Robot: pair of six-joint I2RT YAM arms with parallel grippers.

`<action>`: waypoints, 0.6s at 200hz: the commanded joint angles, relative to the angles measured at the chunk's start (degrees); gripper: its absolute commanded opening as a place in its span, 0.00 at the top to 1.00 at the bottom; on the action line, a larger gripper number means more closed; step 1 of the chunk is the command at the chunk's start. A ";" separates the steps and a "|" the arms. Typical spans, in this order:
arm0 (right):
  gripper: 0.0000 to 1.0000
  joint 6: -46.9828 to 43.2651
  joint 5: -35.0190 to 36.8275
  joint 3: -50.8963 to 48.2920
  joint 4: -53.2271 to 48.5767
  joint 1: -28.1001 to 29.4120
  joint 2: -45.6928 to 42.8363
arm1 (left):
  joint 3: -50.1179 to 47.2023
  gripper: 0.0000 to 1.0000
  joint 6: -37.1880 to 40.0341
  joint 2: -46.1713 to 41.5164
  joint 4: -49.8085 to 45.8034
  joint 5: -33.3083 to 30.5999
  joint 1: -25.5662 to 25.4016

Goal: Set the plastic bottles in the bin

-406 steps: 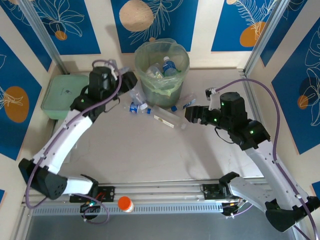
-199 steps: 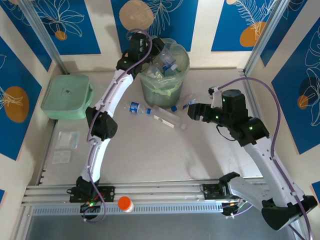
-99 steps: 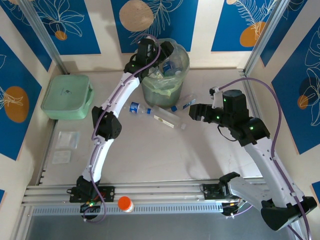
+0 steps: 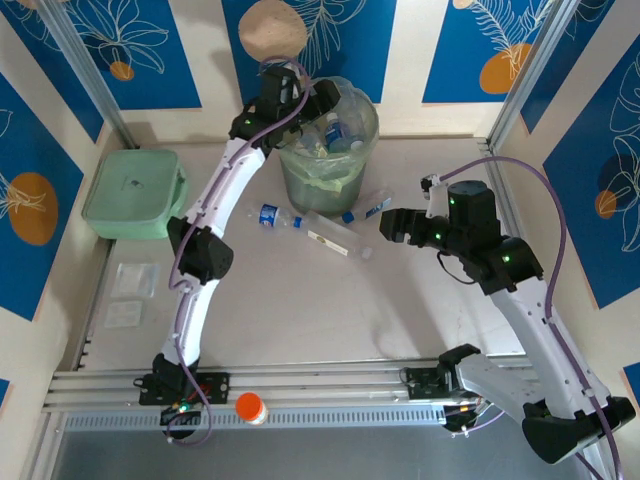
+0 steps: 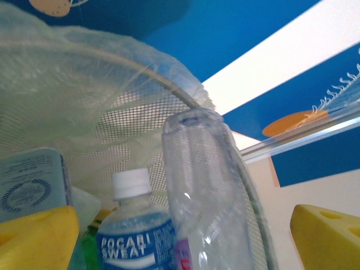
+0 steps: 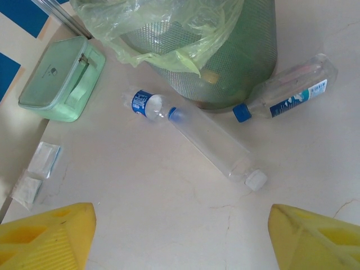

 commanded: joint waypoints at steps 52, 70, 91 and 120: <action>0.20 -0.10 -1.00 2.28 -2.52 -0.23 -0.93 | -16.23 0.00 12.38 -23.85 -8.66 -6.88 1.28; 0.20 -0.04 -1.49 1.59 -1.75 -0.23 0.08 | -24.77 0.00 13.21 -31.08 -8.30 -8.27 1.28; 0.20 0.38 -2.15 0.33 0.12 -0.22 2.33 | -37.82 0.01 12.77 -40.96 -6.62 -9.73 1.17; 0.20 1.48 -3.37 0.07 2.79 -0.31 8.79 | -56.09 0.01 10.41 -54.94 -4.03 -9.79 1.28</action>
